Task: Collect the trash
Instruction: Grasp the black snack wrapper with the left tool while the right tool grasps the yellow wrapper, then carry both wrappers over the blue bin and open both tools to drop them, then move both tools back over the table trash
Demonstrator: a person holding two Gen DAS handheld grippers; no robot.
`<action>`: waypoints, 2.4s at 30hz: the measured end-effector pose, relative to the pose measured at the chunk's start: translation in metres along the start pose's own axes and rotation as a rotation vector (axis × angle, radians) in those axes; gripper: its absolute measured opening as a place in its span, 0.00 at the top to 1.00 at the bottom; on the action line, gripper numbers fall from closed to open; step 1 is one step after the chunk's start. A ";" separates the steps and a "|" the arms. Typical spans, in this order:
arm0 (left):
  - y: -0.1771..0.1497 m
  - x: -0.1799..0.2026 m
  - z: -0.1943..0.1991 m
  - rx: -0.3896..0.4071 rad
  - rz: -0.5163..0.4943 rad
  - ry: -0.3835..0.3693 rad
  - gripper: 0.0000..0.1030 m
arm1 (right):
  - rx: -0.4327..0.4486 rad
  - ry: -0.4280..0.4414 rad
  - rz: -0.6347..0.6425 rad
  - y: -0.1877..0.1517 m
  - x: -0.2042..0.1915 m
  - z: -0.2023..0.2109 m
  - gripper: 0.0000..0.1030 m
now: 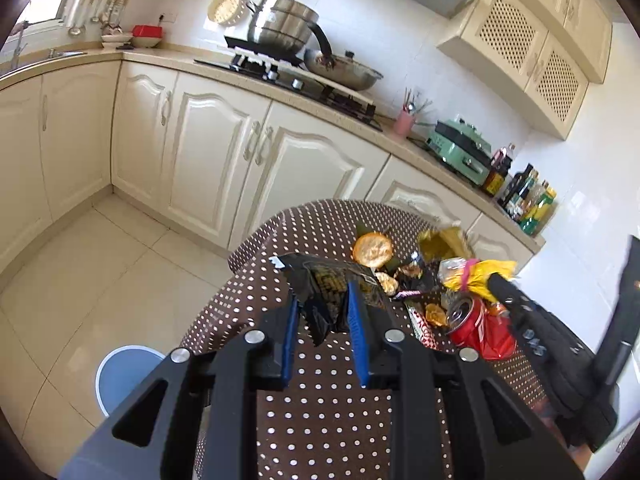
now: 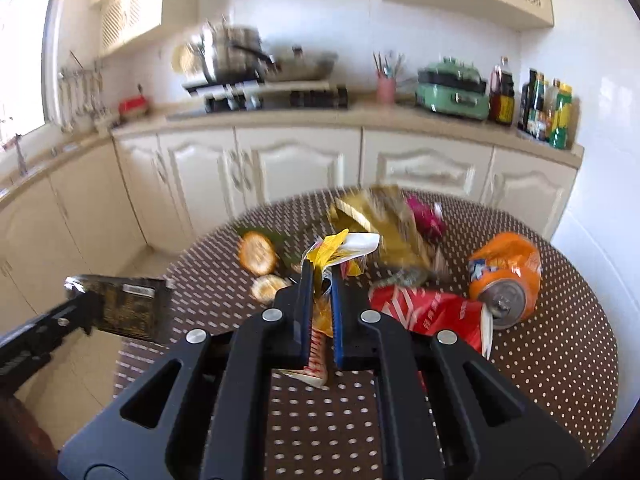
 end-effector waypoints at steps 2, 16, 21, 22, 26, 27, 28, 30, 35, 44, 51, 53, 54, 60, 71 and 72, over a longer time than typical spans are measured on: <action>0.002 -0.007 0.008 0.016 0.012 0.009 0.78 | 0.026 0.060 0.003 0.005 -0.013 0.012 0.92; -0.016 -0.151 0.042 -0.043 0.187 0.284 0.78 | -0.151 0.477 0.144 -0.039 -0.184 -0.017 0.92; -0.031 -0.213 0.033 -0.130 0.270 0.394 0.78 | -0.271 0.520 0.199 -0.079 -0.237 -0.054 0.92; -0.034 -0.221 0.030 -0.141 0.279 0.403 0.78 | -0.288 0.525 0.204 -0.085 -0.243 -0.060 0.92; -0.041 -0.246 0.011 -0.195 0.301 0.421 0.77 | -0.343 0.530 0.223 -0.104 -0.264 -0.084 0.92; -0.044 -0.251 0.007 -0.206 0.304 0.422 0.77 | -0.357 0.529 0.225 -0.108 -0.268 -0.091 0.92; -0.045 -0.254 0.003 -0.219 0.309 0.417 0.77 | -0.361 0.526 0.228 -0.110 -0.269 -0.095 0.92; -0.047 -0.262 -0.007 -0.248 0.321 0.389 0.76 | -0.373 0.523 0.227 -0.113 -0.274 -0.103 0.92; -0.047 -0.271 -0.019 -0.262 0.337 0.381 0.63 | -0.395 0.516 0.222 -0.119 -0.277 -0.118 0.92; -0.051 -0.274 -0.022 -0.272 0.350 0.404 0.60 | -0.421 0.520 0.223 -0.127 -0.279 -0.121 0.92; -0.049 -0.271 -0.014 -0.262 0.335 0.410 0.59 | -0.427 0.532 0.222 -0.128 -0.285 -0.123 0.92; -0.049 -0.272 -0.012 -0.259 0.335 0.412 0.59 | -0.434 0.546 0.216 -0.128 -0.288 -0.124 0.91; -0.049 -0.272 -0.011 -0.258 0.337 0.414 0.59 | -0.437 0.553 0.216 -0.129 -0.289 -0.124 0.89; -0.044 -0.275 -0.005 -0.246 0.343 0.417 0.59 | -0.439 0.557 0.220 -0.130 -0.297 -0.123 0.88; -0.029 -0.248 0.014 -0.208 0.309 0.395 0.59 | -0.365 0.526 0.198 -0.104 -0.273 -0.094 0.78; -0.027 -0.243 0.016 -0.202 0.303 0.391 0.59 | -0.349 0.517 0.195 -0.099 -0.267 -0.088 0.79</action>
Point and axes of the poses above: each gripper's, at about its wrist camera, not at the fingertips, and z roughly against the way its jaws point, x to its right, y to its top, the point moved 2 cm from there along -z, roughly the way its jaws point, and after that the axes turned 1 degree about -z, right-handed, at the moved point
